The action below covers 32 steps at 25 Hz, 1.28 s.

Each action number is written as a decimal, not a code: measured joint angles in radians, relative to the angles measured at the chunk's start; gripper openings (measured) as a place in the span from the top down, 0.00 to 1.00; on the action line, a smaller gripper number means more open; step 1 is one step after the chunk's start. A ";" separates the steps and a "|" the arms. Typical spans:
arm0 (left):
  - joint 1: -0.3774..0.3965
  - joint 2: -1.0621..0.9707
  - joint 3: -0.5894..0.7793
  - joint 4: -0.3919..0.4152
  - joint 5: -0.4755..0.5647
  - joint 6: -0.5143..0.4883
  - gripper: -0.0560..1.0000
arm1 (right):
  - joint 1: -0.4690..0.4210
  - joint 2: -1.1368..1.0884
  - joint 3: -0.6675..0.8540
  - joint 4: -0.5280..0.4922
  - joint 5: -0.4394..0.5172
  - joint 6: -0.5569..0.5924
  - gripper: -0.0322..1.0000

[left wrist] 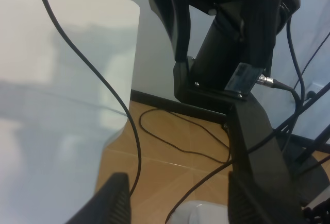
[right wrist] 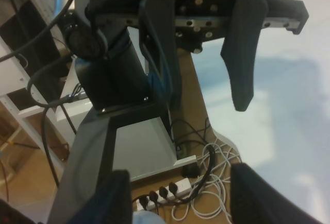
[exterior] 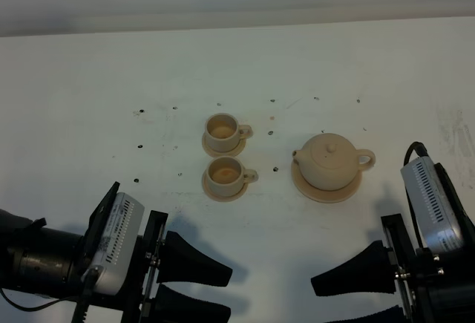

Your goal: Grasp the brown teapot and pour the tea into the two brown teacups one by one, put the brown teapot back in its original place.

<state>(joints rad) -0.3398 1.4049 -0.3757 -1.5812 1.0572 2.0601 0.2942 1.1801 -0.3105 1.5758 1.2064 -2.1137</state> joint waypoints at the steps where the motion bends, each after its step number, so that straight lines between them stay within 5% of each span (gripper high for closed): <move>1: 0.000 0.000 0.000 0.000 0.000 0.000 0.52 | 0.000 0.000 0.000 -0.001 0.000 0.000 0.53; 17: 0.000 -0.005 0.000 -0.049 0.000 -0.002 0.52 | 0.000 0.000 0.000 0.001 0.000 0.020 0.53; 20: 0.010 -0.041 -0.026 -0.064 -0.004 -0.069 0.52 | 0.000 0.000 -0.002 0.023 0.000 0.043 0.53; 25: 0.066 -0.182 -0.139 0.053 -0.062 -0.419 0.52 | 0.000 0.000 -0.061 0.022 -0.079 0.204 0.53; 32: 0.080 -0.427 -0.312 0.490 -0.165 -1.062 0.52 | 0.000 0.001 -0.229 -0.102 -0.224 0.500 0.53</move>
<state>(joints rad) -0.2603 0.9777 -0.6875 -1.0909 0.8918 0.9983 0.2942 1.1813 -0.5392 1.4743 0.9828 -1.6136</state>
